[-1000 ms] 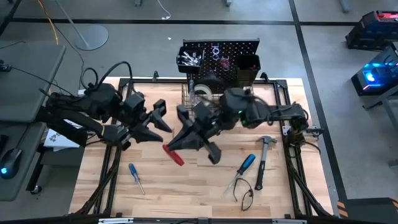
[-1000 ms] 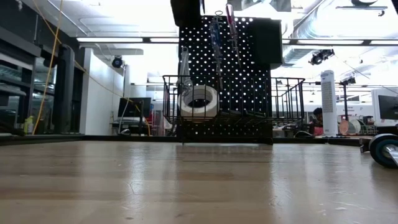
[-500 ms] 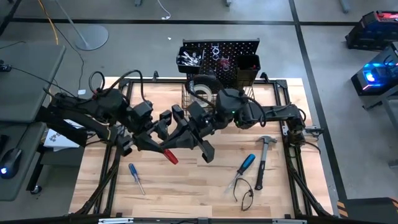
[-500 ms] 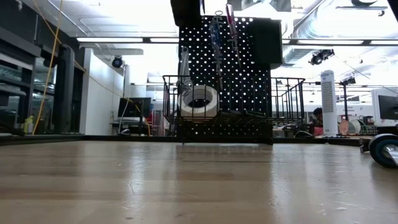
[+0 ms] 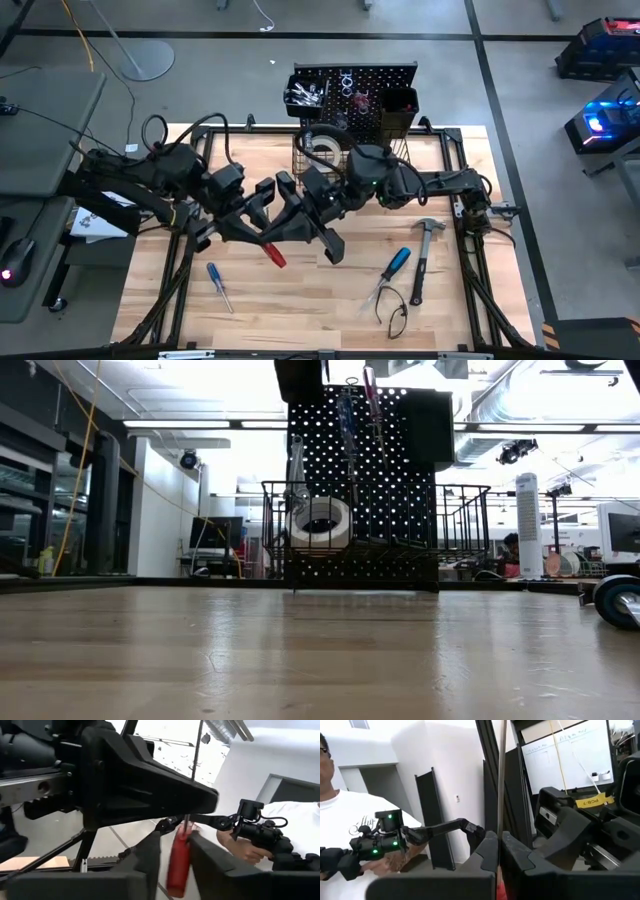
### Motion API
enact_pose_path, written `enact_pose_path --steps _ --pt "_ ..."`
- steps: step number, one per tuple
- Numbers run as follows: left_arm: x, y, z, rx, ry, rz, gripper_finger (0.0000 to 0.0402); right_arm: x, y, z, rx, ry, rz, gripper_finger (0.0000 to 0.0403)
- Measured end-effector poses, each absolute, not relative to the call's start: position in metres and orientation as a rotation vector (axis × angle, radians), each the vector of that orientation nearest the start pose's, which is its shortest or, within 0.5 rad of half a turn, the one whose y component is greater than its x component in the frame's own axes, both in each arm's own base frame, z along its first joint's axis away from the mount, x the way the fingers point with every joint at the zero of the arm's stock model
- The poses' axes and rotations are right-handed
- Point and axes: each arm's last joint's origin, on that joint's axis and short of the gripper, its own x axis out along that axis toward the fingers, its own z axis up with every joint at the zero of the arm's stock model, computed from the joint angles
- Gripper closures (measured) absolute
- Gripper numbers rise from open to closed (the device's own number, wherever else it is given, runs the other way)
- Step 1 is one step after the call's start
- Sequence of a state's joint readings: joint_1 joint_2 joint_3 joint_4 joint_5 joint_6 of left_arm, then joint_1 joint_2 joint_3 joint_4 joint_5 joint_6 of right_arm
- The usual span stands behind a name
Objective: Hang tools onto peg board
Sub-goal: Put the red allen wrench in the right black bin on the pegboard
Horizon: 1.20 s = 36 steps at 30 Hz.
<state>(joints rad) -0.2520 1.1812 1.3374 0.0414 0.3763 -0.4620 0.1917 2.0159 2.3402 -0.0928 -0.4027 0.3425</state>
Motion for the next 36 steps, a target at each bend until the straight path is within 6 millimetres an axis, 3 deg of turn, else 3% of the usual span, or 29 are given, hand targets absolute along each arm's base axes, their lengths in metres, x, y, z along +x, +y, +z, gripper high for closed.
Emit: enact_pose_path --steps 4,6,18,23,26,31,36 --pt "0.235 -0.072 0.465 -0.429 -0.061 -0.665 0.0383 0.428 0.095 0.498 0.306 -0.127 0.635 0.0403" --pt "0.234 -0.072 0.465 -0.436 -0.065 -0.673 0.0392 0.428 0.095 0.498 0.310 -0.124 0.636 0.0403" --pt "0.210 -0.058 0.482 -0.559 -0.099 -0.710 0.0291 0.426 0.095 0.504 0.356 -0.161 0.683 0.0403" --pt "0.214 -0.055 0.480 -0.675 -0.062 -0.689 0.0238 0.427 0.093 0.505 0.340 -0.184 0.670 0.0403" --pt "0.220 -0.059 0.481 -0.764 -0.021 -0.800 0.0211 0.427 0.089 0.505 0.338 -0.188 0.656 0.0403" --pt "0.221 -0.060 0.483 -0.747 -0.056 -0.803 0.0190 0.429 0.089 0.509 0.375 -0.249 0.675 0.0403" --pt "0.227 -0.061 0.477 -0.771 0.011 -0.828 0.0188 0.436 0.095 0.501 0.398 -0.227 0.703 0.0403"
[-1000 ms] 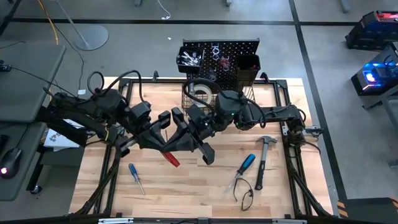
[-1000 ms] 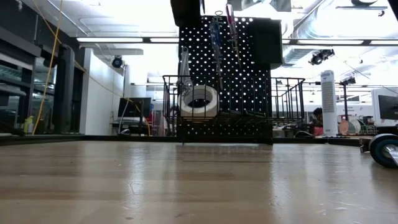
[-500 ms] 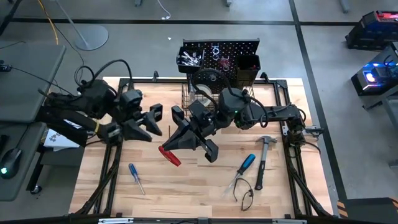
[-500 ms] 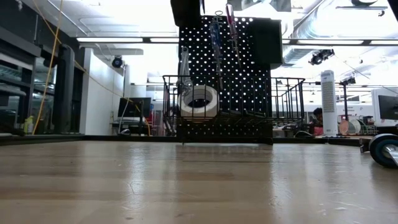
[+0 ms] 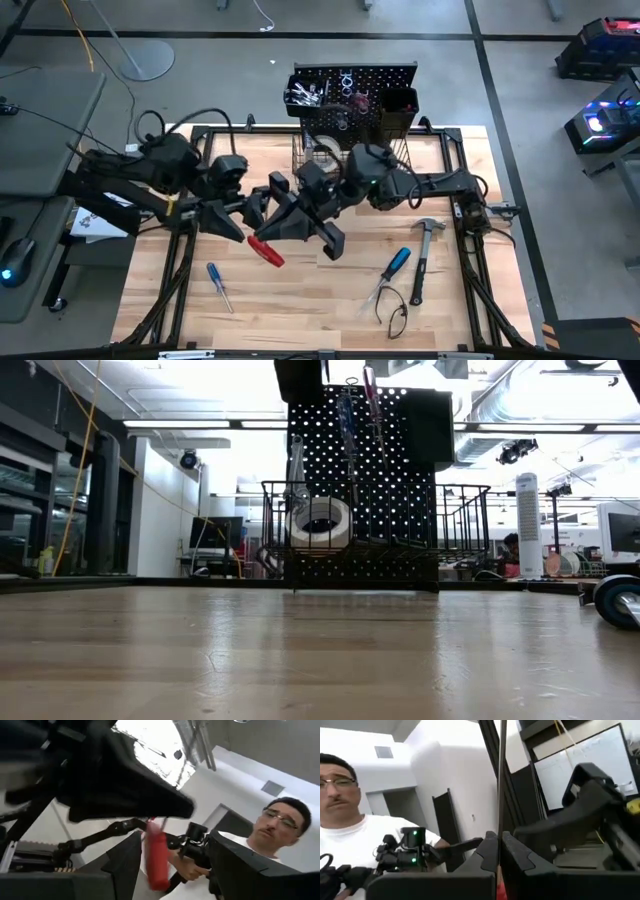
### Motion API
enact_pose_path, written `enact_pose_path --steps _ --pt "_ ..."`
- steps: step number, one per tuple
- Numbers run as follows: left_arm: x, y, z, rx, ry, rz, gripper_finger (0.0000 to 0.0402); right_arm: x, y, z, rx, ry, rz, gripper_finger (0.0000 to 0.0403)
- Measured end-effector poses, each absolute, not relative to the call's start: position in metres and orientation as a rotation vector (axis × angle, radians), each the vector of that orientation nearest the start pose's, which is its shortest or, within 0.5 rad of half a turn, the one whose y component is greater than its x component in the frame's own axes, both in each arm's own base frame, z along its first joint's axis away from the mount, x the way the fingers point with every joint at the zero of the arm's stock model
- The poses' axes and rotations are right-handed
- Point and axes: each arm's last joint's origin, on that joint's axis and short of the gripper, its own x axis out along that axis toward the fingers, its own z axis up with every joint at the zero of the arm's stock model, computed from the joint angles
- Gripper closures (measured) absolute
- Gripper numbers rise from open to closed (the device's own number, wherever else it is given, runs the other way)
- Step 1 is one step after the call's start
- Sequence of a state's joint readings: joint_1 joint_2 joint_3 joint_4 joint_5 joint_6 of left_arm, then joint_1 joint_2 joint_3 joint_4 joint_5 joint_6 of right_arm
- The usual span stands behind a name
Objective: Hang tools onto peg board
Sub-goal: Put the red allen wrench in the right black bin on the pegboard
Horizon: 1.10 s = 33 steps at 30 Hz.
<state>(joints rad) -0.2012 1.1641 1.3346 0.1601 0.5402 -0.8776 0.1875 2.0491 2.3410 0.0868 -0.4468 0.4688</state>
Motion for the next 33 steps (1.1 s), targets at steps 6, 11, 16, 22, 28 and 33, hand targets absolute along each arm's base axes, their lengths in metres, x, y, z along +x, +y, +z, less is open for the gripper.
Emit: enact_pose_path --steps 6,11,16,22,28,33 --pt "0.224 -0.062 0.476 -0.735 0.039 -0.871 0.0190 0.436 0.103 0.501 0.418 -0.257 0.678 0.0403" --pt "0.224 -0.066 0.472 -0.736 0.129 -0.953 0.0190 0.435 0.107 0.502 0.432 -0.268 0.697 0.0403" --pt "0.231 -0.070 0.467 -0.726 0.156 -0.976 0.0190 0.433 0.108 0.503 0.495 -0.229 0.775 0.0403" --pt "0.236 -0.078 0.460 -0.717 0.224 -1.009 0.0190 0.423 0.104 0.513 0.485 -0.215 0.835 0.0403" --pt "0.255 -0.085 0.447 -0.615 0.189 -0.956 0.0190 0.431 0.087 0.502 0.432 -0.108 0.753 0.0403" --pt "0.269 -0.083 0.437 -0.514 0.135 -0.814 0.0190 0.422 0.072 0.506 0.390 -0.054 0.751 0.0403"
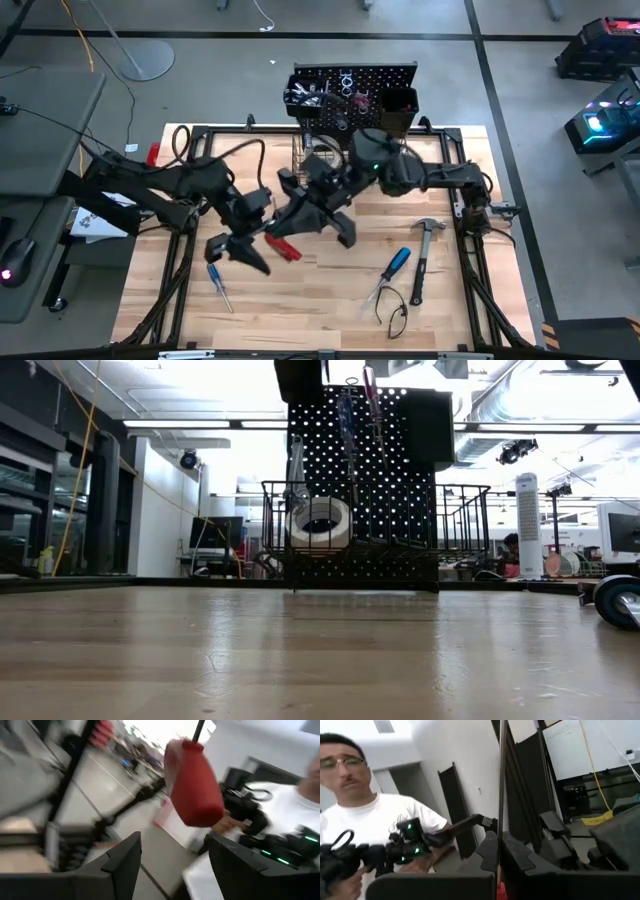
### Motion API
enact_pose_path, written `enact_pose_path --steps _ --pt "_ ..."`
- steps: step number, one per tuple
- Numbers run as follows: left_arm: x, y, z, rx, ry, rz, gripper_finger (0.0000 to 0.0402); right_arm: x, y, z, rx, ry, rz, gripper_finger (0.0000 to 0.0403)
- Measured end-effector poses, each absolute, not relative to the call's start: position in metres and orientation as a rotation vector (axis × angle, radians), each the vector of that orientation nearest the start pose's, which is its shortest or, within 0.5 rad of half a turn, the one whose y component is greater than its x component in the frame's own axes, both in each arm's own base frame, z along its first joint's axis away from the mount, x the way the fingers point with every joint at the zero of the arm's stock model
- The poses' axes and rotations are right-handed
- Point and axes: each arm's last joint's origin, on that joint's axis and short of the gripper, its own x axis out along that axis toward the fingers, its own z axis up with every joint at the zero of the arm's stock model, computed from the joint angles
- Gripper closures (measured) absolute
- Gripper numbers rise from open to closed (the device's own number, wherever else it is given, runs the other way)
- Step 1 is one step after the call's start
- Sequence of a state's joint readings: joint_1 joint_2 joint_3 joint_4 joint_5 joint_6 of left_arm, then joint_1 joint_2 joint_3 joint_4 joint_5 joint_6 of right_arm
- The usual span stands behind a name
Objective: Hang tools onto peg board
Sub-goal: Put the red allen wrench in the right black bin on the pegboard
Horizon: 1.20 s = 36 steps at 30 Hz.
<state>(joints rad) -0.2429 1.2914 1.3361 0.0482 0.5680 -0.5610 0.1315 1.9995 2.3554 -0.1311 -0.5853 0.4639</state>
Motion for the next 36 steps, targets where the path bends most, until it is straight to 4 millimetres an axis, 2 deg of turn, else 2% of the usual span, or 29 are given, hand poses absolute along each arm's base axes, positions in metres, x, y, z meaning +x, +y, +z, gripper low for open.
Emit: enact_pose_path --steps 8,12,18,29,32,36 --pt "0.273 -0.068 0.448 -0.446 -0.050 -0.673 0.0190 0.408 0.058 0.514 0.307 -0.033 0.745 0.0403" --pt "0.275 -0.064 0.449 -0.458 -0.067 -0.653 0.0190 0.401 0.053 0.518 0.242 -0.034 0.755 0.0403" --pt "0.276 -0.058 0.454 -0.339 -0.186 -0.518 0.0190 0.401 0.045 0.516 0.046 -0.089 0.756 0.0403" --pt "0.281 -0.058 0.449 -0.343 -0.167 -0.485 0.0194 0.400 0.043 0.517 0.023 -0.096 0.769 0.0403" --pt "0.282 -0.058 0.447 -0.332 -0.153 -0.473 0.0221 0.400 0.042 0.516 0.025 -0.089 0.784 0.0403" --pt "0.282 -0.058 0.448 -0.303 -0.165 -0.467 0.0306 0.400 0.043 0.516 0.019 -0.092 0.785 0.0403"
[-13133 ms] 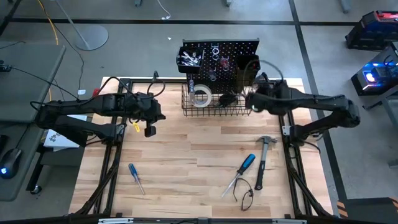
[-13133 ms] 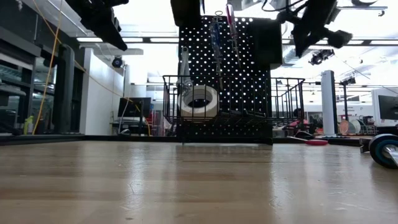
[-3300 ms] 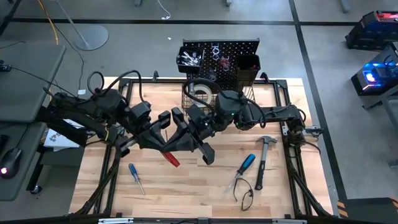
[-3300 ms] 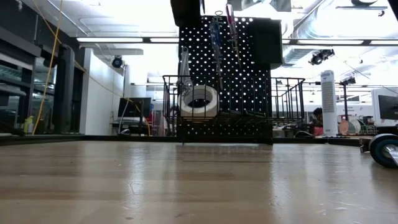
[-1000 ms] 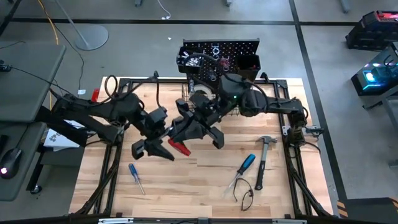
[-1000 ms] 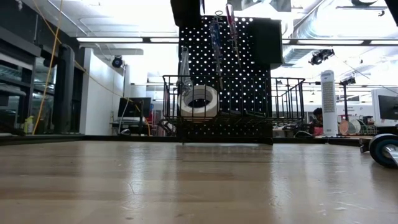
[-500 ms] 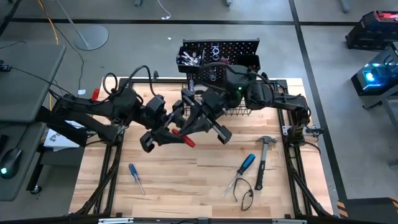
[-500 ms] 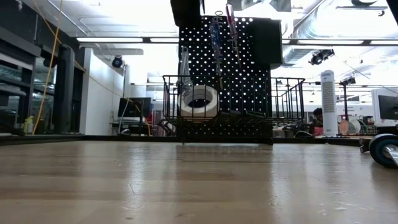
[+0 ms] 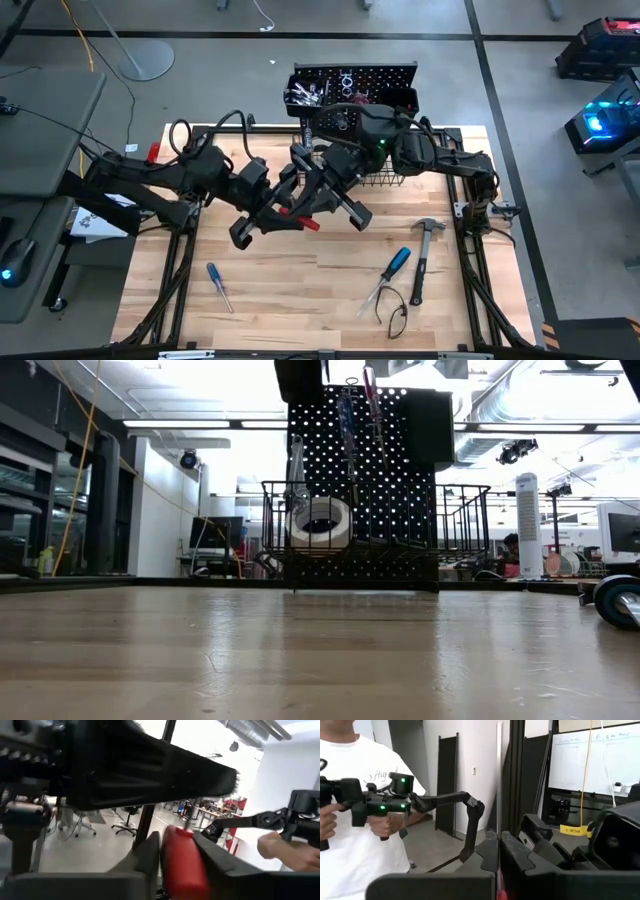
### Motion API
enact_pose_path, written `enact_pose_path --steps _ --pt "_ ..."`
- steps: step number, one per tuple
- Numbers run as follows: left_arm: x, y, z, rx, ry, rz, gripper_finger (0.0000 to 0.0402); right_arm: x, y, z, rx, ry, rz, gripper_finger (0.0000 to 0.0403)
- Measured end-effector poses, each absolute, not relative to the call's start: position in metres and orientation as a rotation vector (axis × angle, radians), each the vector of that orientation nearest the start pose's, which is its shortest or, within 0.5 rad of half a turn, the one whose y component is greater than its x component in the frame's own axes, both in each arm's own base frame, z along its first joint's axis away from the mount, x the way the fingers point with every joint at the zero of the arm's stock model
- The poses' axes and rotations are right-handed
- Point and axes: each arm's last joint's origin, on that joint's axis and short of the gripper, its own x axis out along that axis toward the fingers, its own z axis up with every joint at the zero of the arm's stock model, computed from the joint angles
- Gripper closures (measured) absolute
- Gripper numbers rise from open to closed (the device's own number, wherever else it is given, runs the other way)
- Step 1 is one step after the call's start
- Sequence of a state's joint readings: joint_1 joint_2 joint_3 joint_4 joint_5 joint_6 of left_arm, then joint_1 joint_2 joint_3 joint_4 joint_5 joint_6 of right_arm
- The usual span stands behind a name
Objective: Hang tools onto peg board
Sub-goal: Put the red allen wrench in the right black bin on the pegboard
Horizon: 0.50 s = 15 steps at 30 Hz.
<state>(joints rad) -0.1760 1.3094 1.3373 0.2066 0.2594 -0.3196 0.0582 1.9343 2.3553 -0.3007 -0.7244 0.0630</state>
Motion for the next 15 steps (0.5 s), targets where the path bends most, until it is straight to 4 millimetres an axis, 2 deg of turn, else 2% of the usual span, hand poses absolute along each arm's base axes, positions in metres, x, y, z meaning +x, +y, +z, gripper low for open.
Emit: enact_pose_path --steps 2,7,10,15 --pt "0.282 -0.057 0.450 -0.280 -0.193 -0.481 0.0352 0.400 0.042 0.516 0.025 -0.091 0.791 0.0403" --pt "0.282 -0.056 0.451 -0.280 -0.204 -0.481 0.0355 0.399 0.042 0.517 0.031 -0.090 0.785 0.0403" --pt "0.280 -0.055 0.451 -0.284 -0.190 -0.474 0.0355 0.399 0.041 0.519 0.092 -0.083 0.755 0.0397" --pt "0.276 -0.049 0.444 -0.307 -0.088 -0.387 0.0355 0.394 0.036 0.527 0.165 -0.101 0.595 0.0353"
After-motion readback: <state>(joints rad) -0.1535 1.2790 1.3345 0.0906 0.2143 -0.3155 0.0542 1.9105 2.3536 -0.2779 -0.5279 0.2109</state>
